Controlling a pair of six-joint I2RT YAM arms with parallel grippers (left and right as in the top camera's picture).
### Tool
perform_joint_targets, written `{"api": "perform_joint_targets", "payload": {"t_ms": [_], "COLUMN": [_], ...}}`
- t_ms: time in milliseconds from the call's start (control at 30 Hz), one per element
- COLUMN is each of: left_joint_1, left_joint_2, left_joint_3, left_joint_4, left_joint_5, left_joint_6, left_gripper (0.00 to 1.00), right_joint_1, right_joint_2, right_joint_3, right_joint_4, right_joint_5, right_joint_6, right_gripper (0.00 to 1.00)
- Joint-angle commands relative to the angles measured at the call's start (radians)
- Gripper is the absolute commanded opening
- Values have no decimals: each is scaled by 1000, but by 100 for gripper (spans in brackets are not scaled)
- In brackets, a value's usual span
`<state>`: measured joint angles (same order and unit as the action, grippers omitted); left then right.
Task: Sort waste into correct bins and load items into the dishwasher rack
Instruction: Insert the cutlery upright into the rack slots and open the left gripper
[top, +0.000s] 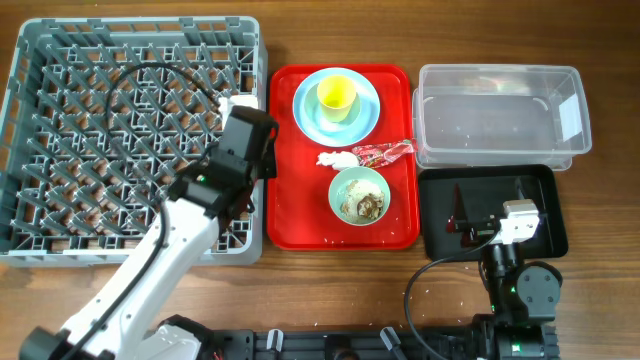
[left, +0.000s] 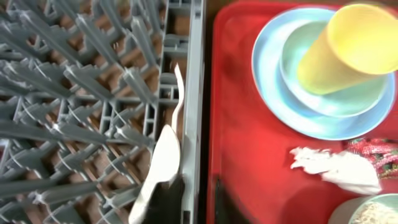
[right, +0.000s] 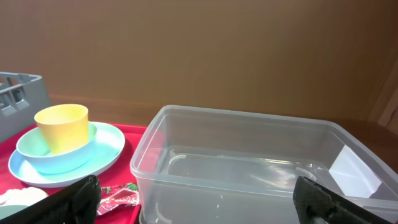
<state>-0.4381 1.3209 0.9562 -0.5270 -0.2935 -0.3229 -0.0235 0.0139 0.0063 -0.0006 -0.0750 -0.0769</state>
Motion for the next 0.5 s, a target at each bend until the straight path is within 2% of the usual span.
{"api": "perform_joint_targets", "payload": {"t_ms": [0, 33, 100, 133, 167, 267, 333, 400, 467], "left_joint_1": [5, 5, 5, 5, 5, 6, 25, 52, 85], "left_joint_2": [-17, -15, -15, -15, -14, 47, 101, 139, 148], "left_joint_3": [-2, -3, -3, -3, -3, -5, -5, -5, -5], "left_joint_4": [-15, -23, -22, -26, -34, -37, -29, -22, -14], "left_joint_5": [-18, -27, -30, -30, -30, -42, -45, -44, -36], "left_joint_6": [-3, -3, -3, -3, -3, -4, -4, -4, -4], "left_gripper": [25, 29, 30, 29, 19, 15, 17, 26, 29], "right_joint_1": [-6, -6, -6, -6, -6, -6, -6, -6, -6], "right_joint_2": [-5, -5, -5, -5, -5, -5, -5, -5, -5], "right_joint_3": [-1, -1, -1, -1, -1, -1, -1, -1, -1], "right_joint_4": [3, 3, 3, 3, 3, 3, 3, 3, 3], "right_joint_5": [-1, -1, -1, -1, -2, -1, -1, -1, -1], "right_joint_6": [0, 0, 0, 0, 0, 0, 0, 0, 0], "right_gripper": [100, 100, 100, 100, 100, 100, 100, 100, 100]}}
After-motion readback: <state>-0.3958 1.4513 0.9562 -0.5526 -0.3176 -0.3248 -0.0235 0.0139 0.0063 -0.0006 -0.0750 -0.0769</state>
